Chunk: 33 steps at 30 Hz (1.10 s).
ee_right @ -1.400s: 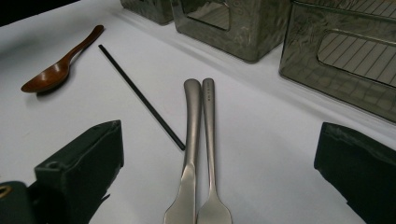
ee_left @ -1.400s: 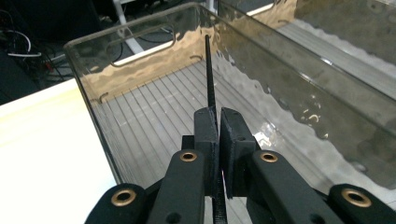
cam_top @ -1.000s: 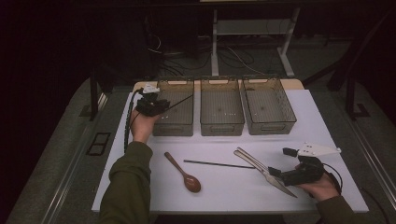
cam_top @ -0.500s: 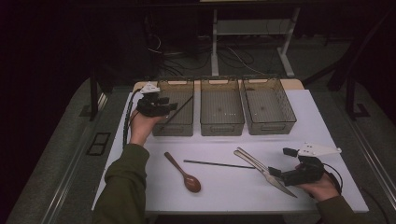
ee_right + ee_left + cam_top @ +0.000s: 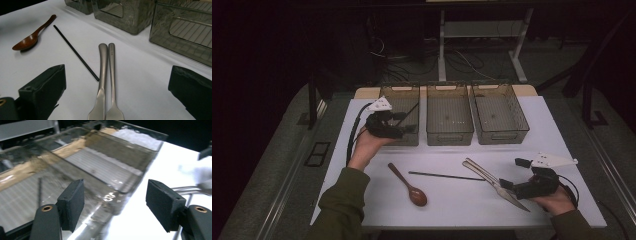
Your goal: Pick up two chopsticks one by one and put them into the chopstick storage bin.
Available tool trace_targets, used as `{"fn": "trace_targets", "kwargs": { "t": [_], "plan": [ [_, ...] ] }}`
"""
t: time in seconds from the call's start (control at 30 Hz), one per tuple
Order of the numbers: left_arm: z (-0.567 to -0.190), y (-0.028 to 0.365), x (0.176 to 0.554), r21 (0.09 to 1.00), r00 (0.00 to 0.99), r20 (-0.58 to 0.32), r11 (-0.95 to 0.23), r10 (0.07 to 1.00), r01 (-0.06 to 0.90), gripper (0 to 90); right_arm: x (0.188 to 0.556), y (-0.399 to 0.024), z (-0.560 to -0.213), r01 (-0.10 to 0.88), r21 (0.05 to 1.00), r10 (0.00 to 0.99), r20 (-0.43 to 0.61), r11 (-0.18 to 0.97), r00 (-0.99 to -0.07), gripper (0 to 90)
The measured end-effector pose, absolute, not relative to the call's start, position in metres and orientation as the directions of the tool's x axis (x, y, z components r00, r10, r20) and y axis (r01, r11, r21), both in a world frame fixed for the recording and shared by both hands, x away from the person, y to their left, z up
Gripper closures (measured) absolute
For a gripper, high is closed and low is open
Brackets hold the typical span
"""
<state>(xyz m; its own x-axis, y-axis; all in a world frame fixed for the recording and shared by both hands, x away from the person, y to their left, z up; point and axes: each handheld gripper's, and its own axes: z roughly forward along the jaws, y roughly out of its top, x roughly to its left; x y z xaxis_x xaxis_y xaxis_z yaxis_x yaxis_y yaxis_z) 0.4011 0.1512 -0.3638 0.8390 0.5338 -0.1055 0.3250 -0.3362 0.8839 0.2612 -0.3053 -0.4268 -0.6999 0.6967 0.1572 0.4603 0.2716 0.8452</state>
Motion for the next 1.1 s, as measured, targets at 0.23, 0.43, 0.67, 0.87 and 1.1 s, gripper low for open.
{"fn": "trace_targets", "kwargs": {
  "t": [0.23,0.43,0.67,0.87,1.1],
  "plan": [
    [-0.372,0.138,0.379,0.896,0.879,-0.112,-0.336,0.463,0.291,27.8,0.258,-0.3,-0.426,0.435,0.86,0.689,0.145,0.267,-0.71,0.9],
    [-0.381,0.128,0.363,0.894,0.898,-0.133,-0.34,0.419,0.291,26.1,0.26,-0.298,-0.427,0.433,0.856,0.689,0.132,0.284,-0.713,0.7],
    [-0.396,0.119,0.348,0.876,0.913,-0.123,-0.389,0.39,0.284,26.0,0.258,-0.298,-0.427,0.432,0.854,0.693,0.125,0.288,-0.71,0.8],
    [-0.407,0.117,0.338,0.862,0.915,-0.114,-0.419,0.386,0.284,26.9,0.258,-0.299,-0.427,0.429,0.856,0.687,0.126,0.29,-0.716,0.9],
    [-0.42,0.113,0.327,0.841,0.933,-0.108,-0.468,0.344,0.27,40.9,0.258,-0.3,-0.426,0.435,0.854,0.687,0.133,0.286,-0.714,0.9]
  ]
}}
